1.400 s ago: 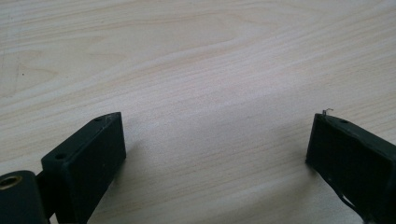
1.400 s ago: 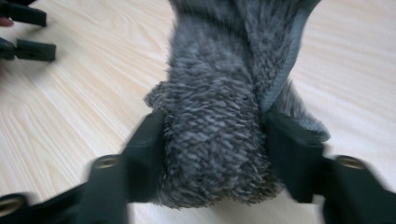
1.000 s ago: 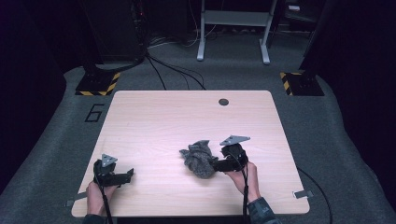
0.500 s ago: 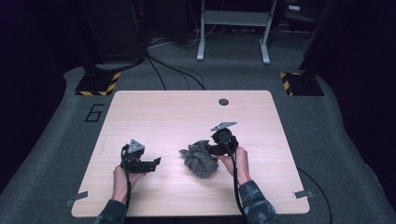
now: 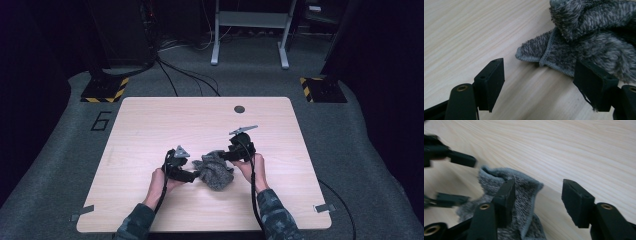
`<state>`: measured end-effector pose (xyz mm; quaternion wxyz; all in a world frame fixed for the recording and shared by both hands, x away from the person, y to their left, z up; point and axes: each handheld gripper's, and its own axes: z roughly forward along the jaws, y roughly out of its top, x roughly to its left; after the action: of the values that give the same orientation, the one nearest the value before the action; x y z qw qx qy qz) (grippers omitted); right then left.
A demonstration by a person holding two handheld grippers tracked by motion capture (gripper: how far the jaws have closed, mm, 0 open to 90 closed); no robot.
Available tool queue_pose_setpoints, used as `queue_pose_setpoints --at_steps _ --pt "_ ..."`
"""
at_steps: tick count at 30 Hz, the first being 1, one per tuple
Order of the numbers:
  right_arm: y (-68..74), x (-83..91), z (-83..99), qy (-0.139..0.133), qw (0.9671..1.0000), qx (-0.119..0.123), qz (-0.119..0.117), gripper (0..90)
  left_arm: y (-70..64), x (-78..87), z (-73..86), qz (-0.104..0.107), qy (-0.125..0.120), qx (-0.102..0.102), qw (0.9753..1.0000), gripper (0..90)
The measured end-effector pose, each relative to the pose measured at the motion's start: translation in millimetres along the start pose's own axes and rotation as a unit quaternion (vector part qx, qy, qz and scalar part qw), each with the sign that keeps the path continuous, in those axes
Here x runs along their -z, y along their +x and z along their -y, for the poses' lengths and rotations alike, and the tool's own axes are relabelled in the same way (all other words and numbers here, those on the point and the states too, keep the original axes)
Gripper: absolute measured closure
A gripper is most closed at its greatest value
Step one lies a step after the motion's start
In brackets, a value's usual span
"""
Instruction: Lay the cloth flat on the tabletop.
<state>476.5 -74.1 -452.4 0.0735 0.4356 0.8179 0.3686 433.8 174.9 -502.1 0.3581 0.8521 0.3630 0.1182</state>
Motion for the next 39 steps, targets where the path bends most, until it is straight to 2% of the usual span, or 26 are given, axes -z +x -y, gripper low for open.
queue_pose_setpoints --at_steps 2,5,6,7,9,10,12,15,17,20,22,24,25,28,29,33,36,39 --pt "-0.1 -3.5 -2.3 0.004 1.0000 -0.001 -0.004 42.6 -0.7 -3.7 -1.1 0.002 -0.003 0.003 1.0000 28.1" --pt "0.3 -12.2 -2.9 0.020 0.9997 0.010 -0.004 48.9 -2.5 -7.6 -2.2 0.000 -0.004 -0.002 1.0000 36.4" --pt "1.8 -15.3 -2.4 0.028 0.9996 0.004 -0.003 52.5 -3.1 -9.1 -2.5 0.000 0.000 -0.004 1.0000 40.0" --pt "2.1 -18.5 -1.4 0.034 0.9994 0.009 -0.002 57.3 -4.0 -10.6 -2.8 -0.002 0.007 -0.008 0.9999 43.6" --pt "3.5 -23.3 1.1 0.040 0.9991 0.009 -0.005 66.4 -6.9 -14.9 -2.4 -0.014 0.018 -0.014 0.9996 53.5" --pt "3.9 -25.4 2.3 0.042 0.9990 0.007 -0.009 72.0 -8.1 -16.3 -1.8 -0.014 0.020 -0.015 0.9996 58.2" --pt "5.2 -27.8 4.5 0.046 0.9989 0.004 -0.010 82.2 -10.4 -16.8 -2.3 -0.026 0.021 -0.023 0.9992 67.8" --pt "5.5 -29.1 7.4 0.047 0.9989 0.005 0.001 86.8 -13.3 -17.6 -2.2 -0.036 0.017 -0.027 0.9988 80.4" --pt "5.1 -26.7 8.2 0.042 0.9991 0.004 0.006 87.5 -14.8 -17.7 -2.1 -0.041 0.018 -0.029 0.9986 85.4" --pt "4.0 -17.0 8.1 0.025 0.9994 0.011 0.020 87.5 -14.0 -15.6 -1.3 -0.042 0.016 -0.023 0.9987 87.1" --pt "4.0 -7.6 7.5 0.013 0.9993 0.008 0.035 87.4 -11.0 -10.2 -0.8 -0.042 0.013 -0.016 0.9989 87.5" --pt "2.0 3.3 7.6 -0.001 0.9989 0.011 0.046 87.3 -7.8 -2.8 0.3 -0.052 0.005 -0.012 0.9985 87.6" --pt "0.9 8.7 8.3 -0.007 0.9984 0.012 0.055 87.1 -5.4 1.3 1.1 -0.049 0.004 -0.009 0.9988 87.7" --pt "-3.6 22.7 13.0 -0.013 0.9972 0.014 0.072 86.7 2.7 14.1 5.4 -0.061 0.001 0.002 0.9981 87.6" --pt "-7.0 27.6 16.9 -0.012 0.9958 0.022 0.088 86.2 4.5 15.7 6.3 -0.063 0.001 0.004 0.9980 87.5" --pt "-14.8 31.0 26.1 0.007 0.9936 0.020 0.111 84.6 13.3 21.5 10.9 -0.070 0.008 0.016 0.9974 87.5" --pt "-21.2 29.8 32.7 0.026 0.9940 0.013 0.106 81.1 19.0 26.9 15.9 -0.073 0.016 0.021 0.9970 87.1" --pt "-26.2 31.8 37.0 0.047 0.9943 0.016 0.094 67.8 23.6 34.1 18.4 -0.075 0.016 0.031 0.9966 83.2"
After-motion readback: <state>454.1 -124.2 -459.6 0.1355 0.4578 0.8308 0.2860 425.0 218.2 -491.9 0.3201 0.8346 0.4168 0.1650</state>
